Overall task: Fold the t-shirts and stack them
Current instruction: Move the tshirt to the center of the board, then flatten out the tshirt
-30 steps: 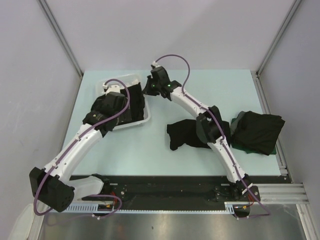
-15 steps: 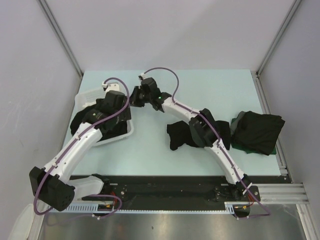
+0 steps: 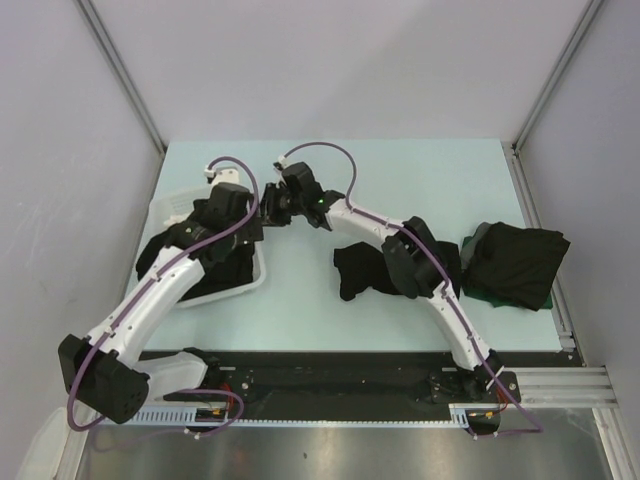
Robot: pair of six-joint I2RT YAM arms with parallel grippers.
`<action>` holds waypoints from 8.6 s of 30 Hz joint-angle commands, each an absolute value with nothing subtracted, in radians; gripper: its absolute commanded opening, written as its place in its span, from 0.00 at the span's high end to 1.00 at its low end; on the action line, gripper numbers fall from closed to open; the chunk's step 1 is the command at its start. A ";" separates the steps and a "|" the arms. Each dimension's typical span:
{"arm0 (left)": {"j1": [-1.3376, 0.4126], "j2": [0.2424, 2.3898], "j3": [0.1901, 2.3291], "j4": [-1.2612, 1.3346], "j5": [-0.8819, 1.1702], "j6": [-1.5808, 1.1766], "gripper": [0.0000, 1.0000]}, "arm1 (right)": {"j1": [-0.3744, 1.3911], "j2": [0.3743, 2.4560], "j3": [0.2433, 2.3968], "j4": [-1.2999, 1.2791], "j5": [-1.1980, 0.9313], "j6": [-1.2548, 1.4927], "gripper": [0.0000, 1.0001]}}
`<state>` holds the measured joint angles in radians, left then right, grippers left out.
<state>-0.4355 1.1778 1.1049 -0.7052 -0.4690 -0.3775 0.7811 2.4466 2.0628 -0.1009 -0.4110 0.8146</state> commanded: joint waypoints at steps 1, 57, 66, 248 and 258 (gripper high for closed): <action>-0.428 1.149 1.065 -0.684 -0.431 -0.399 0.12 | 0.671 2.336 2.013 -0.261 -0.235 0.649 0.73; -0.548 1.718 1.284 -0.580 -0.310 -0.422 1.00 | 0.437 1.879 1.721 -0.405 -0.103 0.437 0.73; -0.437 1.600 1.141 -0.589 -0.368 -0.475 1.00 | 0.445 1.902 1.727 -0.388 -0.141 0.459 0.73; -0.256 1.454 1.421 -0.798 -0.169 -0.253 0.28 | 0.532 1.784 1.740 -0.531 0.450 0.155 0.60; -0.301 1.272 1.089 -0.333 0.216 -0.426 0.10 | 0.518 1.674 1.651 -0.630 0.500 0.172 0.12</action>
<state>-0.2859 1.3014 1.1465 -0.5621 0.0177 -0.3470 0.5255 1.7317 1.6810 -0.5774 0.4446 0.1791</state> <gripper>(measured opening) 0.900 0.845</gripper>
